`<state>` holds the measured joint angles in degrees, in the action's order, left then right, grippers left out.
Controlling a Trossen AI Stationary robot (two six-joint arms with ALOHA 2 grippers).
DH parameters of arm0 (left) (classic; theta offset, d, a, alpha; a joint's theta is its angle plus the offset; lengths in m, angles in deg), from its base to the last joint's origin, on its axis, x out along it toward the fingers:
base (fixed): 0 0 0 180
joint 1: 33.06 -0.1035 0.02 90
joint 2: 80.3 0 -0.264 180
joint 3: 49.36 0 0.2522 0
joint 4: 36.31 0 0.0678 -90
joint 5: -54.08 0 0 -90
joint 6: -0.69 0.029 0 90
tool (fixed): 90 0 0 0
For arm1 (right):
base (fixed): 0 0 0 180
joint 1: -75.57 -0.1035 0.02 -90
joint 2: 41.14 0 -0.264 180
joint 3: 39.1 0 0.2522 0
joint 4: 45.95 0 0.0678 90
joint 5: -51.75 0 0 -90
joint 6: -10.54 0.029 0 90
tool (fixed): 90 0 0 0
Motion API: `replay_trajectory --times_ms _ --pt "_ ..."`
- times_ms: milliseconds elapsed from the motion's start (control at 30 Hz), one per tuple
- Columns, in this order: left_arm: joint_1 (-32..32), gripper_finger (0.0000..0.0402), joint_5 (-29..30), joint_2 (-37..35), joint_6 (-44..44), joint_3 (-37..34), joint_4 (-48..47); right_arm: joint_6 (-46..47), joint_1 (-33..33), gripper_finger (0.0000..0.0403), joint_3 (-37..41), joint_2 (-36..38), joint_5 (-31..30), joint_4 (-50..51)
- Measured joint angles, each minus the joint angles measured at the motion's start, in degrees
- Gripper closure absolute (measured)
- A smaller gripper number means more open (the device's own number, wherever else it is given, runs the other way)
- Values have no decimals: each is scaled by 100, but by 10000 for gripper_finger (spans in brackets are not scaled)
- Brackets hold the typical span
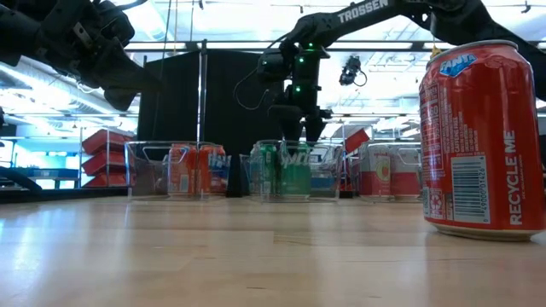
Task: Sort soda cans
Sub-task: Put the top green soda can into the middle transparent bin, then put the left red soda can into the left transparent bin
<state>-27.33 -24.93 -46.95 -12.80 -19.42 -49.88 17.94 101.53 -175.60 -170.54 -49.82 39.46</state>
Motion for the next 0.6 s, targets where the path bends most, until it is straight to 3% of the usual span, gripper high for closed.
replay_trajectory --times_ms 300,467,600 --pt "0 397 0 -1 -1 0 2 -349 -260 34 -2 480 -524 161" --pt "0 397 0 -1 -1 0 6 -261 -545 76 -3 1086 -806 413" --pt "0 397 -2 -1 -3 0 4 -21 -1025 136 23 1507 -1071 791"
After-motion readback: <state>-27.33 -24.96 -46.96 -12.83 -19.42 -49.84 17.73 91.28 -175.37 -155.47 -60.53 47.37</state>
